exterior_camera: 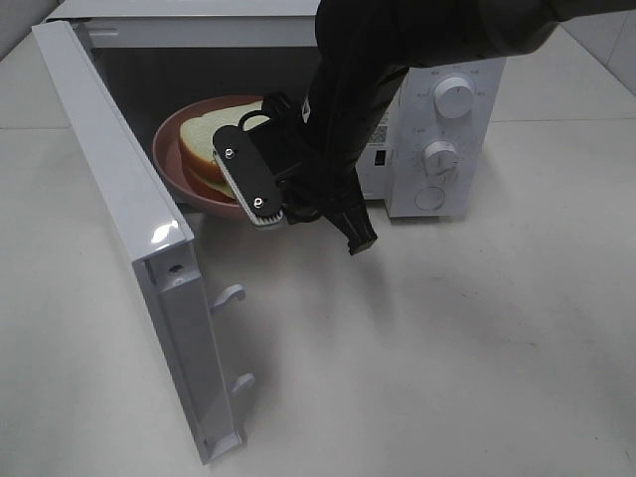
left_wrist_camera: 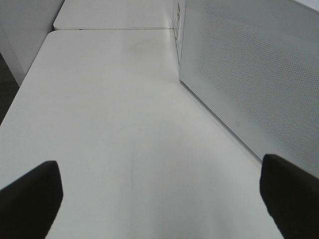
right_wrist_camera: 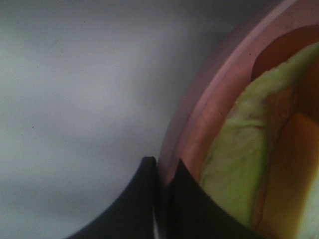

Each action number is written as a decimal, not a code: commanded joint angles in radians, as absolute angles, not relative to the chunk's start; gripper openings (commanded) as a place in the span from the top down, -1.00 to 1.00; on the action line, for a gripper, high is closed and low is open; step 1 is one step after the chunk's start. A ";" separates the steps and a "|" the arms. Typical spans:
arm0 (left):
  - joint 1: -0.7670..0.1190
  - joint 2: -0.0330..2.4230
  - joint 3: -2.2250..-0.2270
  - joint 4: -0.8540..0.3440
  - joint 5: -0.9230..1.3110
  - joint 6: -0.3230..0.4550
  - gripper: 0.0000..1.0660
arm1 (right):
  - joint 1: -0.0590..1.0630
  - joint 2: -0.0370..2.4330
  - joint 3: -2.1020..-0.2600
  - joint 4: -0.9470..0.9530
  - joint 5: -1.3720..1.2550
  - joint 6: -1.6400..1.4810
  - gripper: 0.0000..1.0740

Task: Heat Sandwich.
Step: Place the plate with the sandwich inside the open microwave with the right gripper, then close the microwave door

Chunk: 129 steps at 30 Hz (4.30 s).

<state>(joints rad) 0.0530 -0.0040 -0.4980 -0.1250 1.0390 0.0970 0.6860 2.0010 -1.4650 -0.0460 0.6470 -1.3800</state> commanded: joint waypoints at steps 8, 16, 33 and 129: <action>0.050 -0.032 -0.496 -0.134 1.036 0.095 -0.90 | 0.689 2.097 -1.621 -0.097 0.699 -1.267 0.98; 0.050 -0.032 -0.496 -0.134 1.036 0.095 -0.90 | 0.689 2.162 -1.722 -0.100 0.730 -1.235 0.98; 0.050 -0.032 -0.496 -0.134 1.036 0.095 -0.90 | 0.686 2.313 -1.950 -0.123 0.774 -1.089 0.98; 0.050 -0.033 -0.496 -0.133 1.036 0.095 -0.90 | 0.688 1.722 -1.204 -0.182 0.570 -0.821 -0.42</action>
